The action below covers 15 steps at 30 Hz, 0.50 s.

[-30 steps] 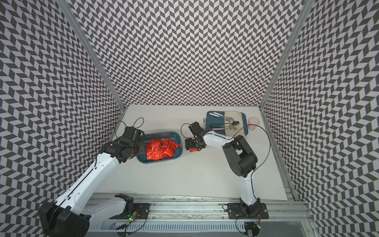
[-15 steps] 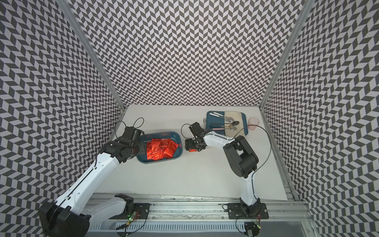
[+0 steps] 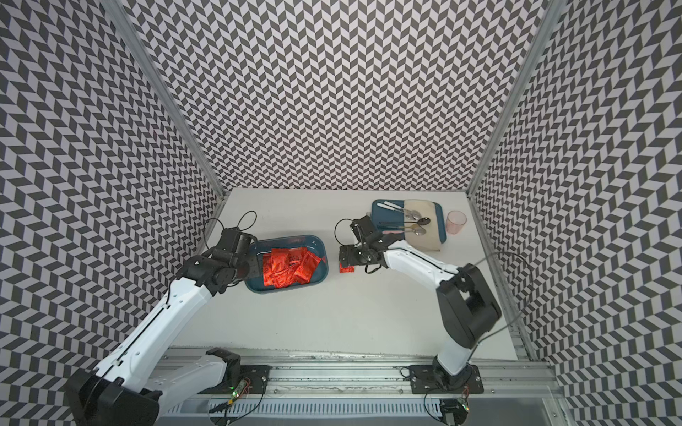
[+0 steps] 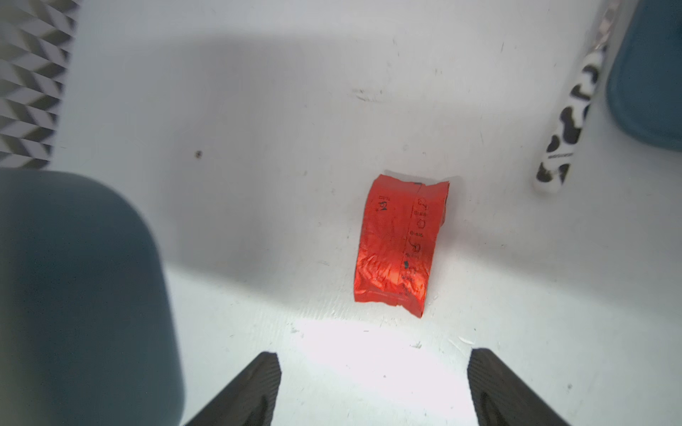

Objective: Take the tea bags out of the storage box
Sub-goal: Place the tea bag at the center of the board, then pick up the tea bag from the storage box.

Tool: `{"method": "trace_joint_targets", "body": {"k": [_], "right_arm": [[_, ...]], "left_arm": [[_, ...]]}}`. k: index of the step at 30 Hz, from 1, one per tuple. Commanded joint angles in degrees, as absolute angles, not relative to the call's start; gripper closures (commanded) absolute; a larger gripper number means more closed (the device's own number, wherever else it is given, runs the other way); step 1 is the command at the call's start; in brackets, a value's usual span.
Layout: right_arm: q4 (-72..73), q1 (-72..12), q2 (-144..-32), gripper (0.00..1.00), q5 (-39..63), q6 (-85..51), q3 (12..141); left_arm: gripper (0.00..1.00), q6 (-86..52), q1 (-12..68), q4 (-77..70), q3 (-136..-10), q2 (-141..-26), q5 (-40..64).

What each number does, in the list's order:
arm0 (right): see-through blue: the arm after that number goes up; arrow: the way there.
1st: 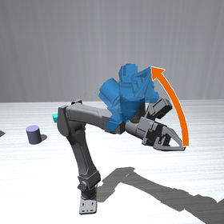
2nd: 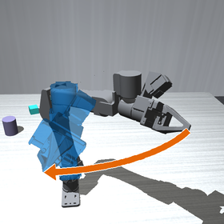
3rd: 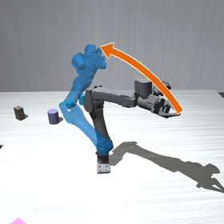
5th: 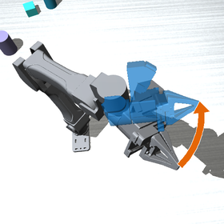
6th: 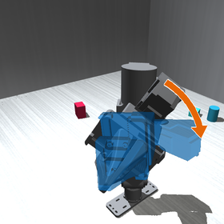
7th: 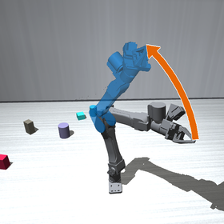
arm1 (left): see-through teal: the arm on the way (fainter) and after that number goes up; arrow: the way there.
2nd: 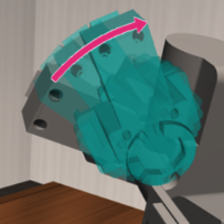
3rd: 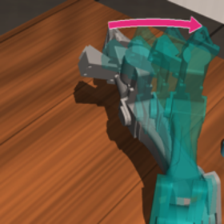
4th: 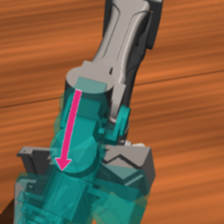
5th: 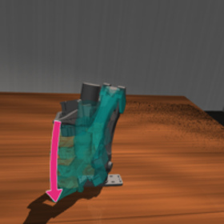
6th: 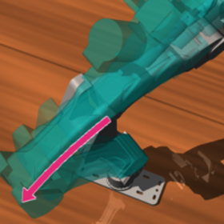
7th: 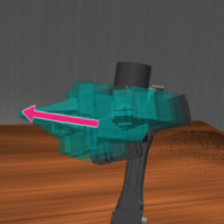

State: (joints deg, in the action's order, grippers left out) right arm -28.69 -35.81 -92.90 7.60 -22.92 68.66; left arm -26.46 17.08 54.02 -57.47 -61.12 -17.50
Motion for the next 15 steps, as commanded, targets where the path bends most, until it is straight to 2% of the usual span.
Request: {"method": "trace_joint_targets", "body": {"k": [1,8,11,15], "right_arm": [[-26.5,-35.9,-85.2,0.17,9.9,-21.5,66.4],[-18.9,-41.2,-73.9,0.25,23.5,-23.4,63.6],[-15.6,-46.3,-74.5,0.29,24.0,-25.5,64.9],[-17.1,-51.0,-81.5,0.31,23.8,-25.4,72.4]], "left_arm": [[1.00,-25.9,16.8,51.4,-59.1,-59.1,-17.1],[1.00,-25.9,16.9,51.1,-58.9,-57.4,-16.6],[1.00,-25.8,16.9,51.1,-59.0,-57.6,-16.5],[1.00,-25.5,16.9,51.2,-59.0,-58.8,-16.1]]}}
